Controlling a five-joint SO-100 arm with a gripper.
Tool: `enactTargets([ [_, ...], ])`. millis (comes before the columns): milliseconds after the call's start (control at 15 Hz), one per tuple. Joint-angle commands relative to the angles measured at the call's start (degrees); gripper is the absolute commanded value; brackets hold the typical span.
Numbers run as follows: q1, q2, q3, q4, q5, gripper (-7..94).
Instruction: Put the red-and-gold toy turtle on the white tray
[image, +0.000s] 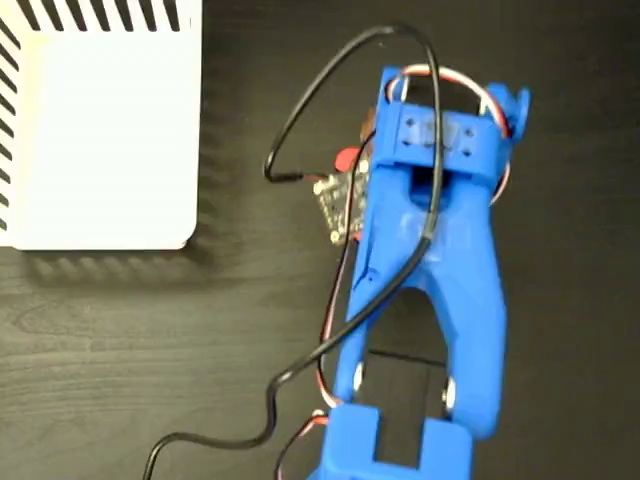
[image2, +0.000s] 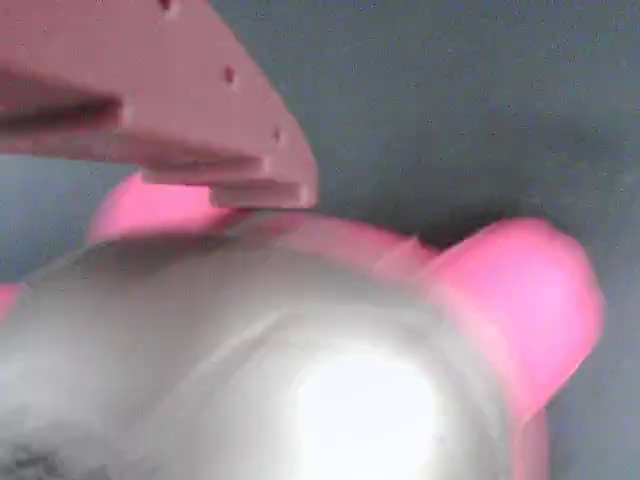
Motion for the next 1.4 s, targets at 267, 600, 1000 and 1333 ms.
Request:
enactTargets([
  [267, 0.09, 1.85, 0.53, -1.93, -0.7, 38],
  [600, -0.7, 1.85, -2.46, 0.97, 3.08, 0],
  [1000, -7.73, 19.86, -11.69, 11.07, 13.45, 0],
  [1333, -23.03, 18.63, -30.59, 15.56, 23.2, 0],
])
